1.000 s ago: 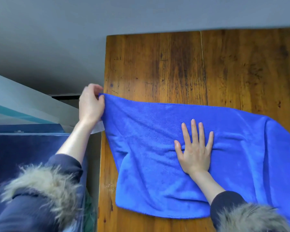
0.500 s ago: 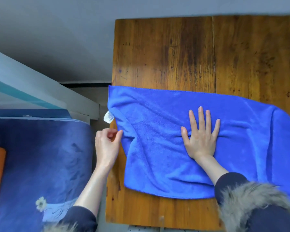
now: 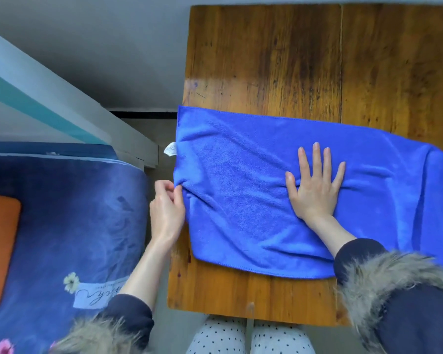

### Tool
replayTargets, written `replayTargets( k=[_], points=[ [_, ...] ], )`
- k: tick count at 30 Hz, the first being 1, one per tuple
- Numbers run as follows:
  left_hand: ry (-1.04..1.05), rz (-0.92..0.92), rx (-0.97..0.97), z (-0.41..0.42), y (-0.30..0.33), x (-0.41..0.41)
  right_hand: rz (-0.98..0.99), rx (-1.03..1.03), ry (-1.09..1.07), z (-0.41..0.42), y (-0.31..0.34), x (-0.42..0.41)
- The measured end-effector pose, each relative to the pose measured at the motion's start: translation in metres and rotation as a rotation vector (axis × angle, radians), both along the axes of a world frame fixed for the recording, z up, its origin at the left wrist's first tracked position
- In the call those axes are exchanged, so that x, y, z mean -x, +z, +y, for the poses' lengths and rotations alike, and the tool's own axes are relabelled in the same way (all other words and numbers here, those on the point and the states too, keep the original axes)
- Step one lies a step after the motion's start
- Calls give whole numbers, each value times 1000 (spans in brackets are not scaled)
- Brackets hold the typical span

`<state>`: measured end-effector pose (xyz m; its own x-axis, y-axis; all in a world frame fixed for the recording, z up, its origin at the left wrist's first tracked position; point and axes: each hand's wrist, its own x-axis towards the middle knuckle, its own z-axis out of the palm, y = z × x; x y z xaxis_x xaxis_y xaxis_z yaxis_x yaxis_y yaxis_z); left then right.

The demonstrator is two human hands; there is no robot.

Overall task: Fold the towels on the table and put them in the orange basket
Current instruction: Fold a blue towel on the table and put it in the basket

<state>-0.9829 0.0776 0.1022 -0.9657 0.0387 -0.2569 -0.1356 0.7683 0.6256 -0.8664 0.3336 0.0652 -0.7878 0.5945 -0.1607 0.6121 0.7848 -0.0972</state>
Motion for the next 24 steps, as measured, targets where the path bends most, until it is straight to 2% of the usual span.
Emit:
replayTargets(
  k=[3,7,9,11,14,16,20,22,24],
  points=[
    [-118,40,7,-16,-2,5,-1,6,3,-1,1,-1],
    [-262,78,191,-37,-8,9,-7,34,1,1,3,1],
    [-296,78,215,-42,-9,11,-15,41,17,6,3,1],
    [-299,5,122,-43,-7,12,-48,33,33,13,5,2],
    [-183,-204,-131,-41,-3,10,-85,35,37,24,8,9],
    [-107,-291,-220,-44,-1,3,-96,49,26,26,12,14],
    [-17,-355,-160,-55,2,-14,-34,93,15,4,20,13],
    [-34,-391,-162,-58,8,-21,14,118,54,-18,25,4],
    [-105,-349,-115,-59,13,-28,27,145,88,-41,27,-9]
  ],
)
